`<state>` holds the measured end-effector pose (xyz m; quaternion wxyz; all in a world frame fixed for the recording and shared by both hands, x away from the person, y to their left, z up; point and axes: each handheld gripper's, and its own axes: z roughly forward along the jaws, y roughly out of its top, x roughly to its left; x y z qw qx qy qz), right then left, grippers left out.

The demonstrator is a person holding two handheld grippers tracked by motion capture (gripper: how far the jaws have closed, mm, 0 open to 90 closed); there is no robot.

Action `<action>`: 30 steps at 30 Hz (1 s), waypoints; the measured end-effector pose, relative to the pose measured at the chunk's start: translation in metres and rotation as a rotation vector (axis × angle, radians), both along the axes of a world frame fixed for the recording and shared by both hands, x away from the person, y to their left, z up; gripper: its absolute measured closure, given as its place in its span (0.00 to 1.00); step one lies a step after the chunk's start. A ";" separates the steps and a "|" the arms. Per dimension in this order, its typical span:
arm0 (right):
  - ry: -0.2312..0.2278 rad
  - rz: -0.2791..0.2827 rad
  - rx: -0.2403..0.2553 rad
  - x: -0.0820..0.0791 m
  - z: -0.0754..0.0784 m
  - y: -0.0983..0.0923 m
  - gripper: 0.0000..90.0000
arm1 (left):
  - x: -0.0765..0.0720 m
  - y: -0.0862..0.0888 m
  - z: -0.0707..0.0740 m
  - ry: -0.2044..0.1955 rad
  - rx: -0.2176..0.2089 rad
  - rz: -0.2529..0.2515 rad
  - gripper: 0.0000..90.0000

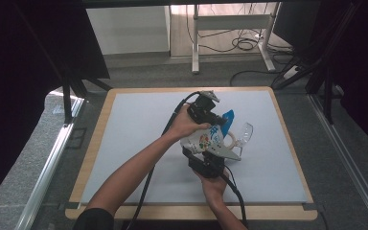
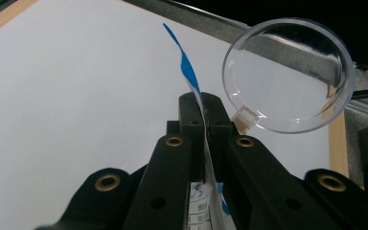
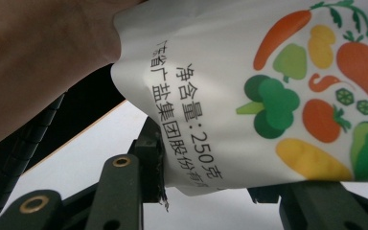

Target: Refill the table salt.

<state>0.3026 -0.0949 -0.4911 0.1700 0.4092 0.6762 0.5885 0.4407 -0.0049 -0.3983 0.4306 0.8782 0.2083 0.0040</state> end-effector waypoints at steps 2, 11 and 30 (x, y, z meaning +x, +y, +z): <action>0.001 0.001 -0.002 0.000 0.000 0.000 0.64 | 0.000 0.000 0.000 0.001 -0.002 0.000 1.00; 0.000 0.005 -0.001 0.000 0.000 0.000 0.64 | 0.000 0.000 0.000 0.000 -0.002 0.002 1.00; -0.001 0.002 0.003 0.001 0.000 -0.001 0.64 | 0.000 -0.001 0.001 -0.003 0.004 -0.003 1.00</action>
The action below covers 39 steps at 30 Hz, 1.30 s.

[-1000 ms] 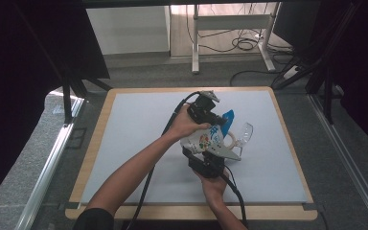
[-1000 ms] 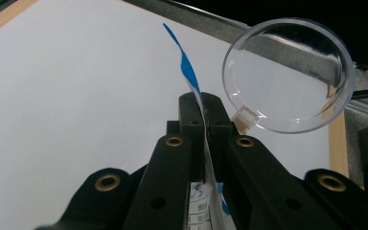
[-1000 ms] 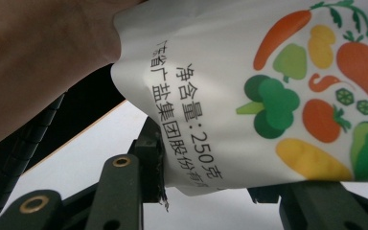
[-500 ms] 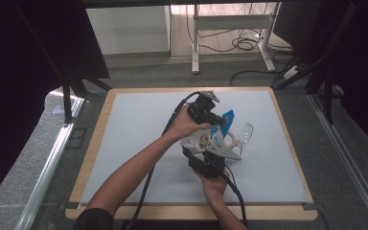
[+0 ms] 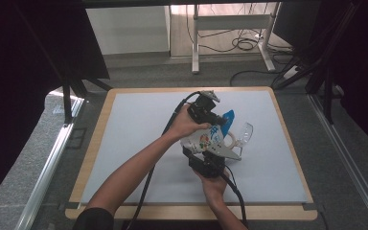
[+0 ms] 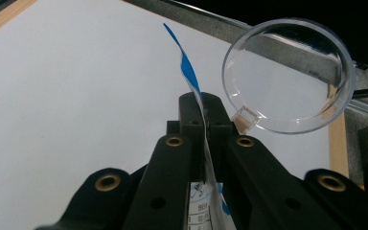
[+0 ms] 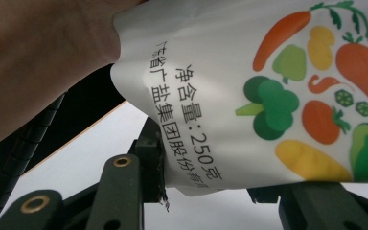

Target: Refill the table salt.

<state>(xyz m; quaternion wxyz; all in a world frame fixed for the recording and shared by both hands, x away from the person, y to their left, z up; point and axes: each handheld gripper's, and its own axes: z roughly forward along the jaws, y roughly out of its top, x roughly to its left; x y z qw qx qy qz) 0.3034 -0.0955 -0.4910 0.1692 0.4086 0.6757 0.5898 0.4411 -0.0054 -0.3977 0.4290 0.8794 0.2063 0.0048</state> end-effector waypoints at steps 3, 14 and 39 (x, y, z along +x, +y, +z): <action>0.002 0.000 0.002 0.000 0.000 0.000 0.64 | 0.000 0.000 0.000 0.001 0.003 0.002 1.00; 0.001 -0.002 0.012 0.002 -0.001 0.001 0.64 | 0.002 0.000 0.000 0.001 0.007 0.002 1.00; 0.004 0.015 0.029 0.003 0.000 0.004 0.65 | 0.001 0.004 0.002 0.000 0.016 0.023 1.00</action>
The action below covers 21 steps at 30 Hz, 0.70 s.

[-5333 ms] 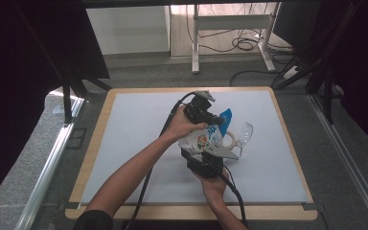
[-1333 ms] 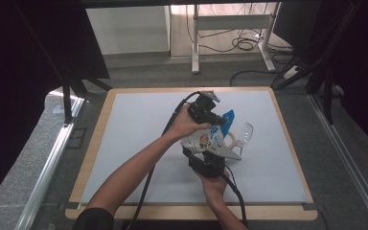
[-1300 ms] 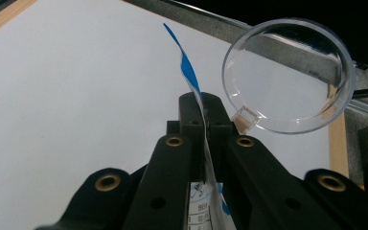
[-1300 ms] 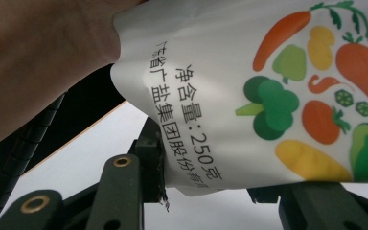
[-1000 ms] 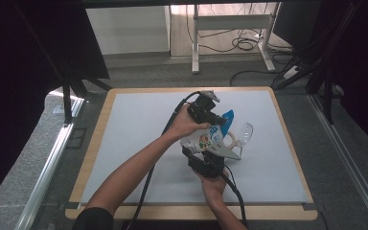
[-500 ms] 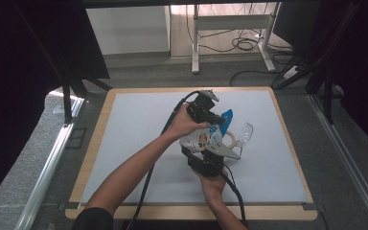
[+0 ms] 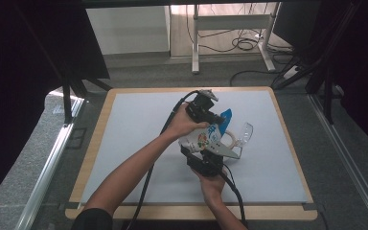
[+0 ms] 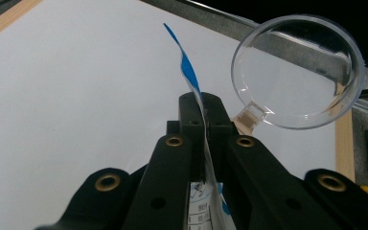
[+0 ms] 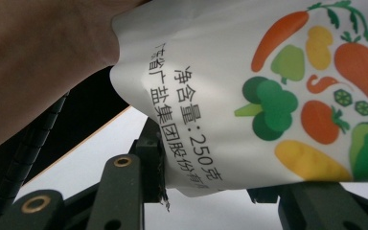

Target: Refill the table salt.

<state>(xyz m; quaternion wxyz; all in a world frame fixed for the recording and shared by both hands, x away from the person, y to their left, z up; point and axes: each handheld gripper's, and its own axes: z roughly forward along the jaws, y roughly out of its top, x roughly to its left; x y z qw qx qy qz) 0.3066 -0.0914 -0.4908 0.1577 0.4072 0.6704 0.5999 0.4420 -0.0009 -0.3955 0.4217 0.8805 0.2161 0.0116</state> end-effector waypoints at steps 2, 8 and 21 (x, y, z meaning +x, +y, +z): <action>-0.001 0.000 0.000 0.000 0.000 0.000 0.65 | 0.000 0.000 0.000 -0.002 0.000 -0.002 1.00; -0.001 -0.004 -0.003 0.000 0.000 0.000 0.65 | 0.000 0.000 0.000 0.000 -0.005 -0.007 1.00; -0.002 -0.009 0.001 -0.002 0.000 -0.001 0.65 | 0.000 -0.002 0.000 0.003 -0.005 -0.014 1.00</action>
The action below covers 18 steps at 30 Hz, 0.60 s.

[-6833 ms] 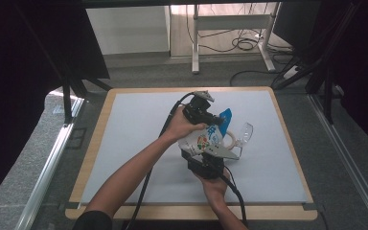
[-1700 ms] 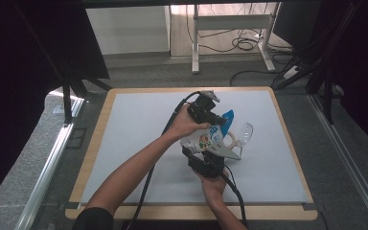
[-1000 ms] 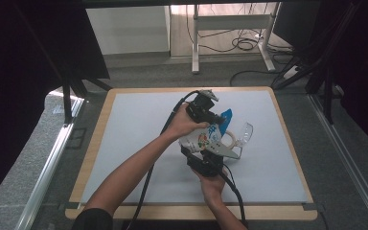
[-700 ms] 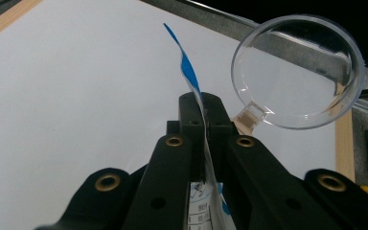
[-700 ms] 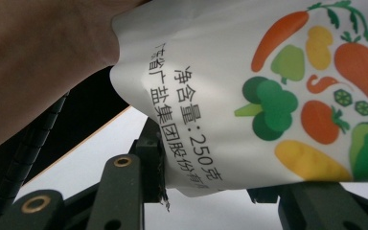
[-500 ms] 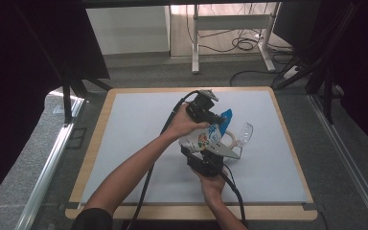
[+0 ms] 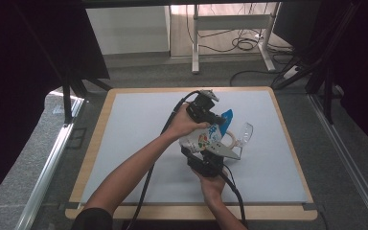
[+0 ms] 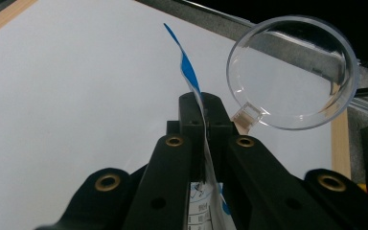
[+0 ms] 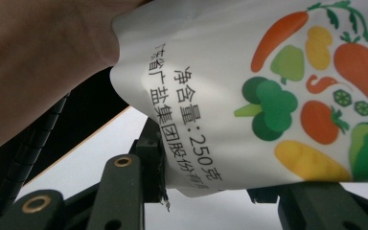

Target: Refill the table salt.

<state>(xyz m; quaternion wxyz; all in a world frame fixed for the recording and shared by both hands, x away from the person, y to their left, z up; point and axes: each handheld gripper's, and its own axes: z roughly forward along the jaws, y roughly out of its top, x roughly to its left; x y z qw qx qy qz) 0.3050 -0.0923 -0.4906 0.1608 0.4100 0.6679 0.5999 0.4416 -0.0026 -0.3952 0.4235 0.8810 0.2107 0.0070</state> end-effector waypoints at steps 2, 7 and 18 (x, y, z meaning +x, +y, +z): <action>0.000 -0.001 0.000 0.000 0.000 0.000 0.65 | 0.000 0.000 0.000 -0.001 0.001 -0.001 1.00; -0.001 0.001 -0.002 -0.001 0.001 0.000 0.65 | 0.000 0.000 0.001 0.000 0.001 -0.002 1.00; -0.008 0.001 0.000 -0.003 0.004 -0.003 0.66 | -0.002 -0.002 0.004 0.004 -0.001 -0.015 1.00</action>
